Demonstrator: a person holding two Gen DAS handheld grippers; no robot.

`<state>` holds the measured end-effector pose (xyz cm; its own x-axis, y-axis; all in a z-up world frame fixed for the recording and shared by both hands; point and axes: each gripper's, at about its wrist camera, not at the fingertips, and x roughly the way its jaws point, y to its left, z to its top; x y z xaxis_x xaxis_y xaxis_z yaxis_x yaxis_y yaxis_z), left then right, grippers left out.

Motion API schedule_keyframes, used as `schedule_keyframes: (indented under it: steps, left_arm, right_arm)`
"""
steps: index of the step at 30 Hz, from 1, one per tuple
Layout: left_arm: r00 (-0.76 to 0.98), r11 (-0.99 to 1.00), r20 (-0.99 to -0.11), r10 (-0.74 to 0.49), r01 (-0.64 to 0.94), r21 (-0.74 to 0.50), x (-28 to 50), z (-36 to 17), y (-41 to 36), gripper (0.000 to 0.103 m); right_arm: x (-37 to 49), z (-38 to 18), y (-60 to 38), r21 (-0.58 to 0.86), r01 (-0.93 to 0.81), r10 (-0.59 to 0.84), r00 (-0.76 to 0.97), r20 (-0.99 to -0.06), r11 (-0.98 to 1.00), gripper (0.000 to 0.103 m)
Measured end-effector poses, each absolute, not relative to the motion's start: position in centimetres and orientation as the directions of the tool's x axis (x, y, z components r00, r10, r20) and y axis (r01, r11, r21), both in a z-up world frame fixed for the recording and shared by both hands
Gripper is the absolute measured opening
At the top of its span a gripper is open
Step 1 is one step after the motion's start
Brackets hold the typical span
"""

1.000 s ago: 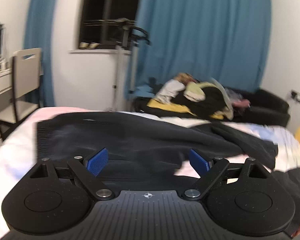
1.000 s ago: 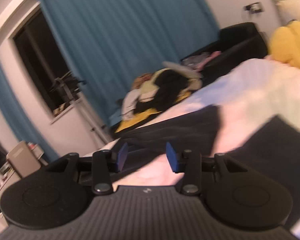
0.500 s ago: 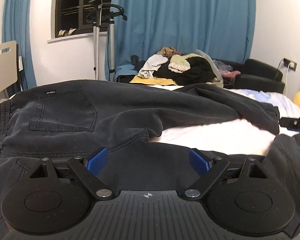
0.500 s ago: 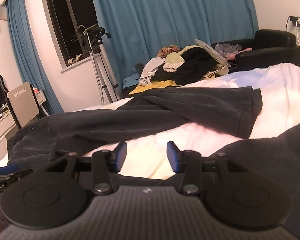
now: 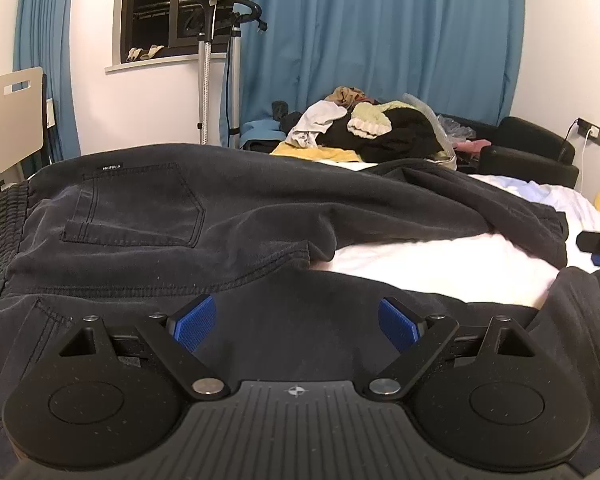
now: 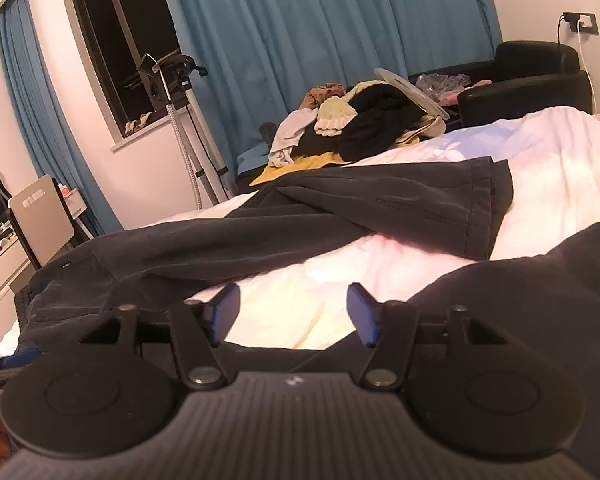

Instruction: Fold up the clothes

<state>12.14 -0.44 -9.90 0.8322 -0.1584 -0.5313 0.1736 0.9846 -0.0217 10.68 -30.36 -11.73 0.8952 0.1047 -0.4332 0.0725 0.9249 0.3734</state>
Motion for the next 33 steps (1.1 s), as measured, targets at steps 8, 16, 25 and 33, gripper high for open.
schedule_keyframes:
  steps: [8, 16, 25, 33]
  left_arm:
    - [0.834, 0.968, -0.529, -0.155, 0.235, 0.086, 15.1, -10.6, -2.6, 0.09]
    - [0.879, 0.915, -0.46, -0.122, 0.28, 0.291, 22.9, -13.3, -7.6, 0.09]
    - [0.85, 0.964, -0.525, -0.051, 0.18, 0.198, 30.5, -16.8, -7.3, 0.066]
    - [0.859, 0.981, -0.477, -0.186, 0.191, -0.039, 28.6, -15.7, -3.9, 0.008]
  right_arm:
    - [10.7, -10.4, -34.4, 0.472, 0.095, 0.092, 0.929, -0.358, 0.877, 0.09]
    - [17.5, -14.5, -42.4, 0.339, 0.164, -0.006, 0.906, -0.423, 0.926, 0.09]
    - [24.4, -20.0, -45.7, 0.255, 0.101, 0.03, 0.885, -0.464, 0.962, 0.002]
    - [22.2, -8.3, -46.1, 0.31, 0.005, 0.047, 0.986, -0.162, 0.951, 0.003]
